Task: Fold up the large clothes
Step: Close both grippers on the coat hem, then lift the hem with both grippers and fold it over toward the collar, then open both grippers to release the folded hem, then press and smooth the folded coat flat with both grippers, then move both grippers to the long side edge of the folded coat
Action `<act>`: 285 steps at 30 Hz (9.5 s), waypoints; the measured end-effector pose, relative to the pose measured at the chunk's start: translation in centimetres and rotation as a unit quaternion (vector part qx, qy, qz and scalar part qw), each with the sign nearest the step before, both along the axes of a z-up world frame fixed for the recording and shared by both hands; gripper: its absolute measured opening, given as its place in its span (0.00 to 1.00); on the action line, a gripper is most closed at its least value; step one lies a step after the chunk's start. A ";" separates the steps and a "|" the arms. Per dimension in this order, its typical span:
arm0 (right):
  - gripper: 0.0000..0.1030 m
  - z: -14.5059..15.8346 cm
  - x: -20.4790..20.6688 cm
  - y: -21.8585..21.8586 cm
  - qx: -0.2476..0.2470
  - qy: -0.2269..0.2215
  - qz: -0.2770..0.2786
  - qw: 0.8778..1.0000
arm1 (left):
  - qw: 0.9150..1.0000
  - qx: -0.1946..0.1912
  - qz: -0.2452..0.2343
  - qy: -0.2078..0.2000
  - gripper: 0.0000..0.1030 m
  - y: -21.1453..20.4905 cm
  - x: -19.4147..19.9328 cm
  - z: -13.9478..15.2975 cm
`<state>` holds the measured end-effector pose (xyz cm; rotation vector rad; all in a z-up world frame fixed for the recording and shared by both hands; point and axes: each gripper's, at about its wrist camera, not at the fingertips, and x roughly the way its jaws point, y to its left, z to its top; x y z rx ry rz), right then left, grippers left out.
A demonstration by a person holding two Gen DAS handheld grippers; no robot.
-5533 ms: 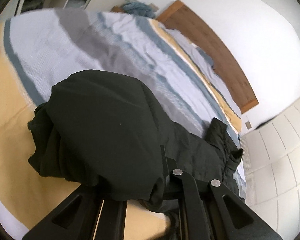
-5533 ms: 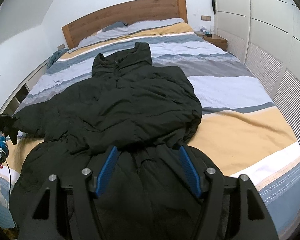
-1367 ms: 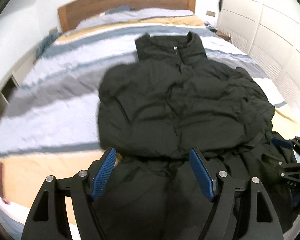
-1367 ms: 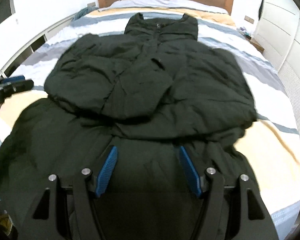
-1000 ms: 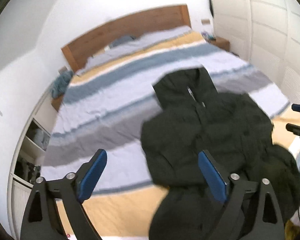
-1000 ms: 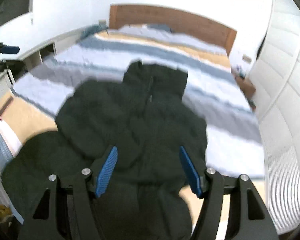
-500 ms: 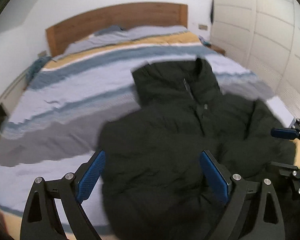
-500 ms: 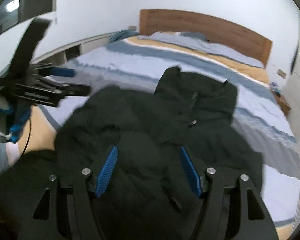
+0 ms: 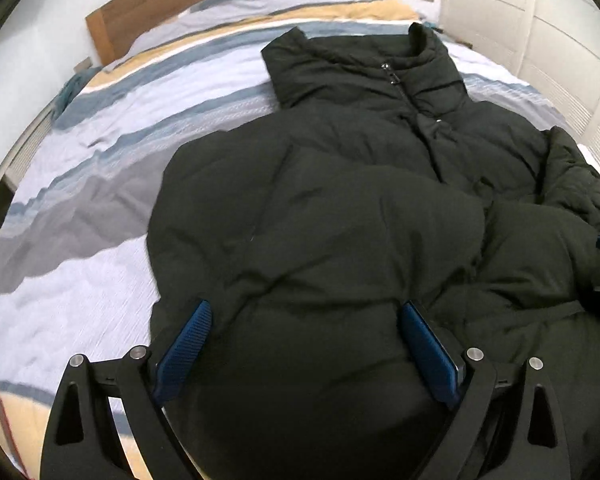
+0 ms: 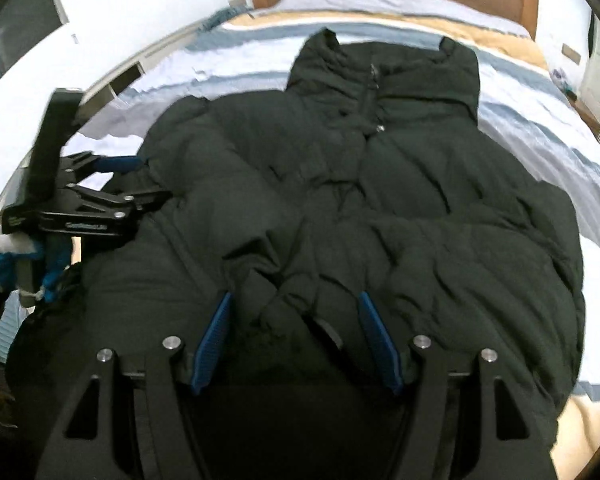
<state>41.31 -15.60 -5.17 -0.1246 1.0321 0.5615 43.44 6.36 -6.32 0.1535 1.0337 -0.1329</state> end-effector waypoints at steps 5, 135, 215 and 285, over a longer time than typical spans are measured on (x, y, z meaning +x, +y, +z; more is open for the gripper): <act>0.62 1.0 -0.5 -0.7 -0.032 0.035 -0.012 0.999 | 1.000 -0.012 0.012 0.025 0.92 0.7 -1.2 1.8; 0.30 2.3 9.3 -13.0 0.060 0.029 -0.166 0.984 | 0.977 -0.187 0.091 0.048 0.62 0.9 4.6 2.8; 0.51 -3.7 2.2 -6.1 0.030 -0.131 -0.069 0.989 | 0.987 -0.122 -0.011 -0.101 0.85 -9.7 -1.3 -1.9; 0.71 1.8 -38.8 -25.5 -0.024 -0.076 -0.373 0.924 | 0.983 -0.008 0.107 -0.150 1.00 4.2 -41.6 7.2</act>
